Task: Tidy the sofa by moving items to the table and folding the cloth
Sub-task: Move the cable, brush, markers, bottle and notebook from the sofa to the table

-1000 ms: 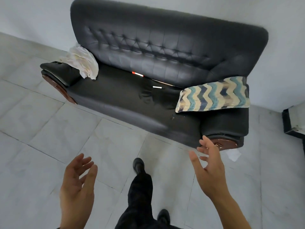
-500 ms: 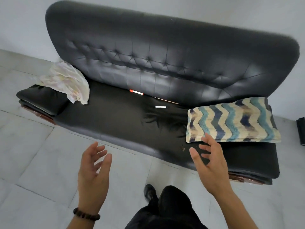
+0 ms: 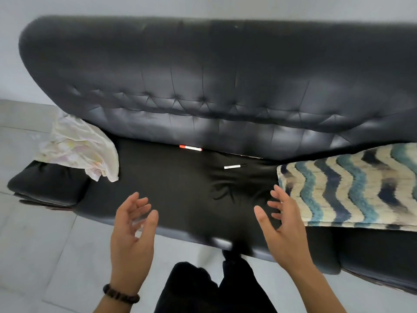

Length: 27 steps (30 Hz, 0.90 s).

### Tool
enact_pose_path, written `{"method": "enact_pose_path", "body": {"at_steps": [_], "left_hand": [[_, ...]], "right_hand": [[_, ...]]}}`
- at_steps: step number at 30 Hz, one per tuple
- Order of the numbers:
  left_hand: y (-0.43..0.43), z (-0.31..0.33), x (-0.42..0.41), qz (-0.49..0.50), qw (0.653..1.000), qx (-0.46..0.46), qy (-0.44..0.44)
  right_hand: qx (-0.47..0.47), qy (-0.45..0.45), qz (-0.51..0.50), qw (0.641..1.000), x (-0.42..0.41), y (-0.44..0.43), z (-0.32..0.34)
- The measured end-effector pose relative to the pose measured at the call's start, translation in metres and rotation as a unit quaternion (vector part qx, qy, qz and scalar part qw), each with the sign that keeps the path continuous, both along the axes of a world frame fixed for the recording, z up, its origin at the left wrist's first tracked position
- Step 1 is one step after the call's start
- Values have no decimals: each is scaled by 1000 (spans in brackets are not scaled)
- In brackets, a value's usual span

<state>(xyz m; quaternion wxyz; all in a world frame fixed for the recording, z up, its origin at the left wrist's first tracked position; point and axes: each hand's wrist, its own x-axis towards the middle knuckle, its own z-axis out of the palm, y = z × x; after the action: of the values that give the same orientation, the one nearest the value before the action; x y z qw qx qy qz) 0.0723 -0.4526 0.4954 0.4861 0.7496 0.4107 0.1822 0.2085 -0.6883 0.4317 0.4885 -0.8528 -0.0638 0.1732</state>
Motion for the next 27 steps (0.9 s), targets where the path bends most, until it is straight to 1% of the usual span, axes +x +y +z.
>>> {"method": "enact_pose_path", "body": {"at_steps": [3,6,10,14,17,19,21,23,24,25,27], "left_hand": [[37,-15,29,-9,1000,-22,2],[76,-60,59,-29,998,-49,18],[129,-166,109,-51,994,-74,57],[173,-299,171,-105,988,-59,93],[201,-405,218,-169,977,11,132],[218,-469,248,-209,958,86,176],[231,-525,274,-232,934,148,227],[239,-570,295,-233,910,179,291],[240,-589,301,-226,896,210,318],[239,-604,304,-215,882,255,334],[240,-621,301,-199,856,345,331]], "right_hand": [[-11,12,-12,1000,24,32,-10],[-41,16,-23,999,47,65,-45],[-88,36,-30,995,75,114,-133],[-133,30,2,991,103,161,-246],[-201,-3,63,978,129,188,-340],[-240,-9,85,967,148,201,-400],[-282,-34,99,954,166,209,-454],[-347,-37,139,927,178,210,-498],[-378,-34,164,911,182,207,-518],[-402,-27,184,896,184,204,-535],[-420,-33,194,886,180,196,-560]]}}
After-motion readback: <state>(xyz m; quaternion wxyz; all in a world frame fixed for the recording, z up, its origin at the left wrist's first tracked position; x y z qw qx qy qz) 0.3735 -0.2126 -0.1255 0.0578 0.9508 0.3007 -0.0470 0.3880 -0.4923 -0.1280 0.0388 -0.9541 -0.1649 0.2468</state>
